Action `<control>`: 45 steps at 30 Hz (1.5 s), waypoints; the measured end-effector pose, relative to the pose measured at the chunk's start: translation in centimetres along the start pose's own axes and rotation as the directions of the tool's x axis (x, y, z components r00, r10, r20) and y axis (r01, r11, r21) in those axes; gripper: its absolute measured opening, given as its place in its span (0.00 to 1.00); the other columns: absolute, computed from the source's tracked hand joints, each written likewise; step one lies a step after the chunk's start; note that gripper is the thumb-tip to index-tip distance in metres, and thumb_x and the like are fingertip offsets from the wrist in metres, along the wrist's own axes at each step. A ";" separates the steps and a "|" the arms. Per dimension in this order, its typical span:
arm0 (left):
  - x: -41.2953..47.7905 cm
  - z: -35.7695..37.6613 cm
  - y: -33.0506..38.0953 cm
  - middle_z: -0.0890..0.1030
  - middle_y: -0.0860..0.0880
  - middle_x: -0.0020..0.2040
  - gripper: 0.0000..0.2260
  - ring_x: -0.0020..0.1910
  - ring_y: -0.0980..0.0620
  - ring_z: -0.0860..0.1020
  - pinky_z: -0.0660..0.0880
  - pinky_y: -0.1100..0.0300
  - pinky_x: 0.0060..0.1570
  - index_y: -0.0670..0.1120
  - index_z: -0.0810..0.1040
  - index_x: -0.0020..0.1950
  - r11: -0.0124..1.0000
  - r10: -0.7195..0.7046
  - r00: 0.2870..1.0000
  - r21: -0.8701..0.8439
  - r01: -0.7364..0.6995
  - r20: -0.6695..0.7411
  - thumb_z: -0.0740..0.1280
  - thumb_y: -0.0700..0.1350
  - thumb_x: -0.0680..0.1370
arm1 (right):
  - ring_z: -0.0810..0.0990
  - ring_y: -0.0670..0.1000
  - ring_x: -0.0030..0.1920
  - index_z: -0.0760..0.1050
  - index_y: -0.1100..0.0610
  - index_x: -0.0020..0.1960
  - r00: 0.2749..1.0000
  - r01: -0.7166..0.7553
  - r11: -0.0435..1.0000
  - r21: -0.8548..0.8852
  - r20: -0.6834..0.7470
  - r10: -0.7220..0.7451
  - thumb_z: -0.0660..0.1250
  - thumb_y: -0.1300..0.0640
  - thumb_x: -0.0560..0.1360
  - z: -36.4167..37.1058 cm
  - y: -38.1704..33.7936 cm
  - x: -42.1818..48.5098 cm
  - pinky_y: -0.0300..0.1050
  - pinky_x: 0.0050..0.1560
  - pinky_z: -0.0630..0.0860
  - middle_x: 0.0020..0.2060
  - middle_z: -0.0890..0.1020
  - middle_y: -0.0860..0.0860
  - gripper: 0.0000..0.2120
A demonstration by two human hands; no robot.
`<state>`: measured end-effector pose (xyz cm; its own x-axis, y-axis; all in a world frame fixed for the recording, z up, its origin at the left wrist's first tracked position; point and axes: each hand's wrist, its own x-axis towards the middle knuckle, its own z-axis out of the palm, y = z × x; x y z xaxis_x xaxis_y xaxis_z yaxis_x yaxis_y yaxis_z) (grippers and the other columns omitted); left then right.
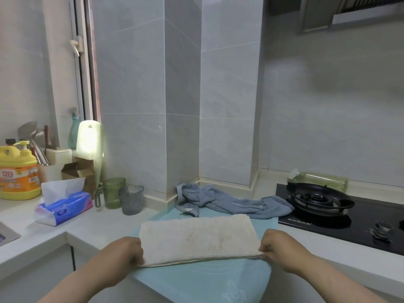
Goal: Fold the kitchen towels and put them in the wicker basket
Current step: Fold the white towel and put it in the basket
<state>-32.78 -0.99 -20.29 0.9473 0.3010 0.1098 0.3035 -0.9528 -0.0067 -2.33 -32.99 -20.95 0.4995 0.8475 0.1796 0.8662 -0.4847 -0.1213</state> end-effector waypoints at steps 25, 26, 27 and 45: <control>8.7 1.8 6.5 0.38 0.48 0.80 0.58 0.78 0.47 0.37 0.39 0.45 0.76 0.55 0.39 0.79 0.978 -0.180 0.944 -0.048 0.201 0.275 0.43 0.83 0.55 | 0.44 0.49 0.79 0.47 0.44 0.80 0.934 -0.249 0.968 0.037 0.274 0.229 0.44 0.27 0.75 2.6 -4.4 9.4 0.53 0.77 0.44 0.80 0.46 0.48 0.39; 8.8 1.8 6.4 0.38 0.48 0.80 0.59 0.78 0.47 0.37 0.39 0.45 0.76 0.55 0.39 0.79 0.979 -0.175 0.946 -0.050 0.195 0.272 0.42 0.83 0.53 | 0.45 0.49 0.79 0.47 0.44 0.80 0.938 -0.246 0.969 0.034 0.261 0.229 0.46 0.29 0.77 2.6 -4.4 9.5 0.53 0.77 0.46 0.80 0.47 0.48 0.36; 8.8 1.9 6.4 0.38 0.48 0.80 0.60 0.78 0.47 0.37 0.39 0.45 0.76 0.55 0.39 0.79 0.980 -0.171 0.948 -0.055 0.193 0.267 0.42 0.83 0.52 | 0.46 0.49 0.79 0.49 0.44 0.80 0.941 -0.250 0.967 0.046 0.248 0.231 0.48 0.31 0.77 2.6 -4.5 9.5 0.52 0.77 0.47 0.80 0.48 0.47 0.35; 7.8 1.3 7.0 0.41 0.47 0.80 0.57 0.79 0.48 0.39 0.39 0.46 0.76 0.54 0.43 0.80 0.975 -0.161 0.959 -0.111 0.191 0.234 0.47 0.83 0.57 | 0.77 0.61 0.56 0.69 0.63 0.63 0.632 -0.750 0.322 0.577 0.482 0.607 0.69 0.55 0.75 -2.6 -3.4 8.9 0.51 0.59 0.73 0.55 0.78 0.61 0.21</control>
<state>-23.15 -5.26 -20.82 0.8834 0.4512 -0.1263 0.4654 -0.8763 0.1244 -0.81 -24.32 -16.36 0.8336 0.3454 -0.4310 -0.1049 -0.6672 -0.7375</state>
